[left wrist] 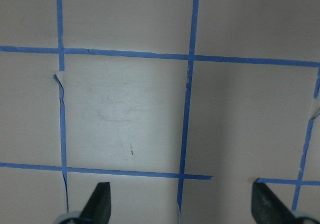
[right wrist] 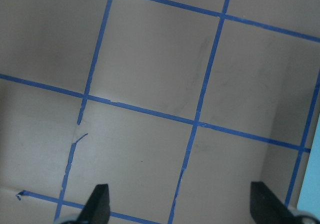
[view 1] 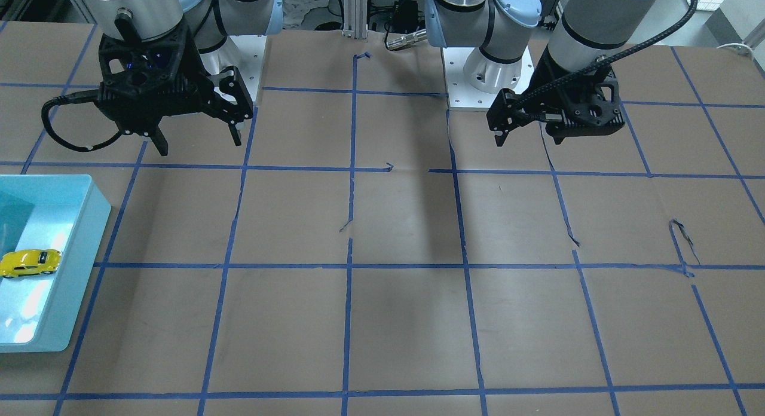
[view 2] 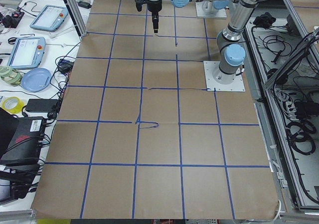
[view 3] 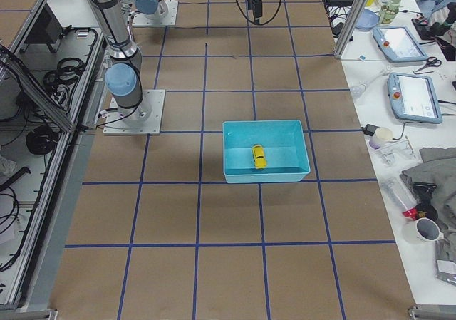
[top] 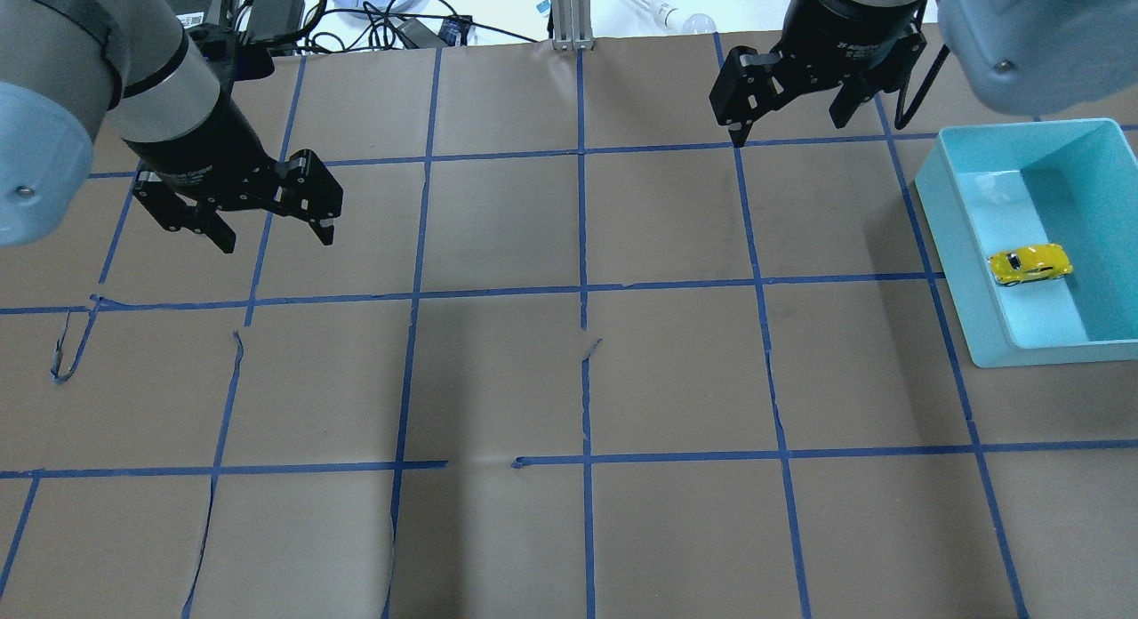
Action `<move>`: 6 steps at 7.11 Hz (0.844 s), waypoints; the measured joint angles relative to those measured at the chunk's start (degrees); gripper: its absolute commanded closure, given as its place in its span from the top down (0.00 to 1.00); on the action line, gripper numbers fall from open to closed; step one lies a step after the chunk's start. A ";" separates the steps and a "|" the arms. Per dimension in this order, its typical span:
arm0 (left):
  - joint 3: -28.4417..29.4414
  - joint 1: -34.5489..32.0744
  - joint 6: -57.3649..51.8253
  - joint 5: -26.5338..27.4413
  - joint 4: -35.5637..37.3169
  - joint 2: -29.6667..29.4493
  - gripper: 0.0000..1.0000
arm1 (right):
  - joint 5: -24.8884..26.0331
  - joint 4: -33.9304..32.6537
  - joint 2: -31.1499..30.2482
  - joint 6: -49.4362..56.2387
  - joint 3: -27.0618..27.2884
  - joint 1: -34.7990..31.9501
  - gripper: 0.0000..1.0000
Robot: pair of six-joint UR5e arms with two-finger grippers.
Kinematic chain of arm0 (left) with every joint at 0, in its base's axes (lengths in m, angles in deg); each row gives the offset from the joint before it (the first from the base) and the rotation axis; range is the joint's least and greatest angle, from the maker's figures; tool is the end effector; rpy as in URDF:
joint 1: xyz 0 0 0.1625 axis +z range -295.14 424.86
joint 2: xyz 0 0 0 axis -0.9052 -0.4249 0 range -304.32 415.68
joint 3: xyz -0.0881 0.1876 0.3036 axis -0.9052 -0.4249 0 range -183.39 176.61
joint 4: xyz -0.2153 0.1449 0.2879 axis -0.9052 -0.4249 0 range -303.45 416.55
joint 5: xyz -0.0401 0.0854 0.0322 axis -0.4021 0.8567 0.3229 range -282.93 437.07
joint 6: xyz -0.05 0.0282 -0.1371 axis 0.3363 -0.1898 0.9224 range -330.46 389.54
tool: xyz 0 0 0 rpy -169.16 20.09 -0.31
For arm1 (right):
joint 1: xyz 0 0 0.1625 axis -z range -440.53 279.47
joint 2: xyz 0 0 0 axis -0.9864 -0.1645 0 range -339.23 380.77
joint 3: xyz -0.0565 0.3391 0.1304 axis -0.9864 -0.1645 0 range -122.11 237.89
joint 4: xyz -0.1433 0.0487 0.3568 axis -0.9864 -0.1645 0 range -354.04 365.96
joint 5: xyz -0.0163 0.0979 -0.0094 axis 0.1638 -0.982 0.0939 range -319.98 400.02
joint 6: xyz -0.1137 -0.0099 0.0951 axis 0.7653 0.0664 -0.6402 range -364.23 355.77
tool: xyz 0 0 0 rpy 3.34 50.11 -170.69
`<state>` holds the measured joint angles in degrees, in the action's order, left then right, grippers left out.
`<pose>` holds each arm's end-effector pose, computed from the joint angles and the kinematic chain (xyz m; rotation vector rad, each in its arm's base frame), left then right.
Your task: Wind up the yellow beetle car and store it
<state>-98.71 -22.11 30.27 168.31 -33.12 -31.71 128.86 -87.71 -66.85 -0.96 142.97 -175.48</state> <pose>-0.1066 -0.4465 0.3599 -0.1020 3.1184 0.0654 0.1783 -0.4803 0.4090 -0.2251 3.1071 -0.1683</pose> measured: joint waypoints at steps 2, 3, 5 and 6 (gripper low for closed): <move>-0.03 0.03 -0.02 0.00 0.33 0.00 1.00 | 1.94 0.28 -0.23 -2.63 0.22 0.02 1.00; -0.04 0.04 -0.03 -0.01 0.44 -0.03 1.00 | 3.66 0.73 -0.30 -2.82 0.03 -0.02 1.00; -0.05 0.04 -0.03 -0.02 0.54 -0.04 1.00 | 4.43 2.52 -0.35 -2.94 -0.36 -0.06 1.00; -0.05 0.04 -0.03 -0.02 0.55 -0.01 1.00 | 4.36 2.94 -0.35 -3.48 -0.47 -0.06 1.00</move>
<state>-98.75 -22.07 30.24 168.30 -32.57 -31.73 133.22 -84.77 -67.20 -4.44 142.50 -175.54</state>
